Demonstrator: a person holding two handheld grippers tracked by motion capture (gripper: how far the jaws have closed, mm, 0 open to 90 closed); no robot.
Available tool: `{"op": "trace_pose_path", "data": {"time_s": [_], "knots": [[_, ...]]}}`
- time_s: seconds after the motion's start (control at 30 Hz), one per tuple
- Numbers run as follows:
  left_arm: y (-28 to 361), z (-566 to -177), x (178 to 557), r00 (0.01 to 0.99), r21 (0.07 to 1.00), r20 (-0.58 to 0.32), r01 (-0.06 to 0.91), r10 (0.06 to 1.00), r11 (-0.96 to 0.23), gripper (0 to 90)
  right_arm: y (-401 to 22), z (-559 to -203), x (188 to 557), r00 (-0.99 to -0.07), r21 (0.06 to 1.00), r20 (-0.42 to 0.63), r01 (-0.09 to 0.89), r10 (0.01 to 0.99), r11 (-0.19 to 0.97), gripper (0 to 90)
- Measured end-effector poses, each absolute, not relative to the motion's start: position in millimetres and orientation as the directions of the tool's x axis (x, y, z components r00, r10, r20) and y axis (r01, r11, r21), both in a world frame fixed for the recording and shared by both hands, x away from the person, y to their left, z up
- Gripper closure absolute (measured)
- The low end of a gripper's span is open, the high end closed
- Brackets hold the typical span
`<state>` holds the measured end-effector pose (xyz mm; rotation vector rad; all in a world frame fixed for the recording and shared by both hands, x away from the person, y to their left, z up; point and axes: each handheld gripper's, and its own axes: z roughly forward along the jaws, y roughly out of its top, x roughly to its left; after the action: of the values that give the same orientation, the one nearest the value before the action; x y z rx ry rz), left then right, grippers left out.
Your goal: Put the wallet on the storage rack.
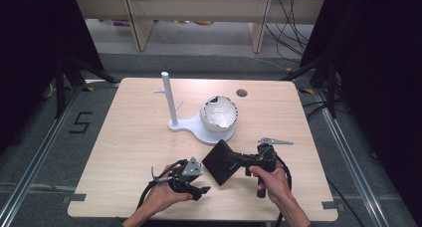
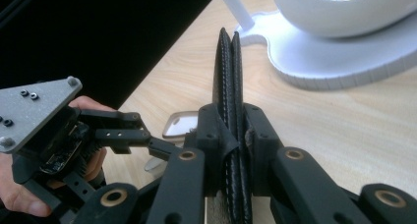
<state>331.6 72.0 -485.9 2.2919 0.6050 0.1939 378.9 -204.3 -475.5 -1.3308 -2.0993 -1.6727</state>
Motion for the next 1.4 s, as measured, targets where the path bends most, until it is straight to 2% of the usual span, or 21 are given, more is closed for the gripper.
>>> {"op": "trace_pose_path", "data": {"time_s": [0.23,0.43,0.47,0.63,0.77,0.83,1.03,1.07,1.17,1.23,1.4], "knots": [[93.3,-479.0,320.6,0.864,0.711,-0.036,0.375,0.502,-0.594,31.6,-206.2,-465.8,381.9,-0.59,0.714,0.6,0.7,0.54,-0.03,80.3],[108.8,-475.9,311.8,0.862,0.729,-0.095,0.401,0.498,-0.555,29.8,-213.7,-458.4,385.7,-0.592,0.73,0.589,0.682,0.549,-0.048,80.3],[116.5,-476.2,310.3,0.853,0.728,-0.085,0.406,0.515,-0.552,29.8,-216.8,-458.6,388.8,-0.612,0.753,0.565,0.656,0.553,-0.044,80.2],[135.8,-479.7,308.3,0.818,0.749,-0.101,0.437,0.566,-0.498,29.8,-222.9,-448.7,390.3,-0.589,0.739,0.59,0.67,0.553,-0.074,80.3],[145.9,-481.6,304.1,0.797,0.768,-0.12,0.452,0.592,-0.454,29.5,-230.5,-442.8,396.2,-0.615,0.775,0.555,0.627,0.56,-0.08,80.3],[152.2,-484.3,303.4,0.795,0.754,-0.114,0.46,0.596,-0.469,28.5,-234.3,-438.0,398.9,-0.614,0.782,0.549,0.618,0.568,-0.087,80.3],[161.5,-486.8,300.2,0.779,0.755,-0.1,0.465,0.619,-0.463,26.7,-239.8,-420.9,405.8,-0.588,0.768,0.575,0.628,0.569,-0.128,80.3],[162.0,-485.9,299.2,0.77,0.757,-0.098,0.469,0.63,-0.456,26.6,-242.1,-420.2,410.0,-0.609,0.795,0.543,0.594,0.578,-0.12,80.4],[165.4,-484.1,296.1,0.768,0.764,-0.097,0.465,0.633,-0.447,26.2,-244.2,-410.3,413.2,-0.588,0.778,0.566,0.613,0.578,-0.139,80.4],[166.5,-483.9,294.5,0.763,0.768,-0.089,0.461,0.64,-0.444,26.1,-247.2,-405.9,420.6,-0.599,0.805,0.527,0.579,0.603,-0.128,80.4],[169.9,-486.1,294.3,0.756,0.77,-0.096,0.469,0.648,-0.433,25.5,-250.9,-393.2,436.9,-0.581,0.812,0.517,0.565,0.629,-0.145,80.4]]}}
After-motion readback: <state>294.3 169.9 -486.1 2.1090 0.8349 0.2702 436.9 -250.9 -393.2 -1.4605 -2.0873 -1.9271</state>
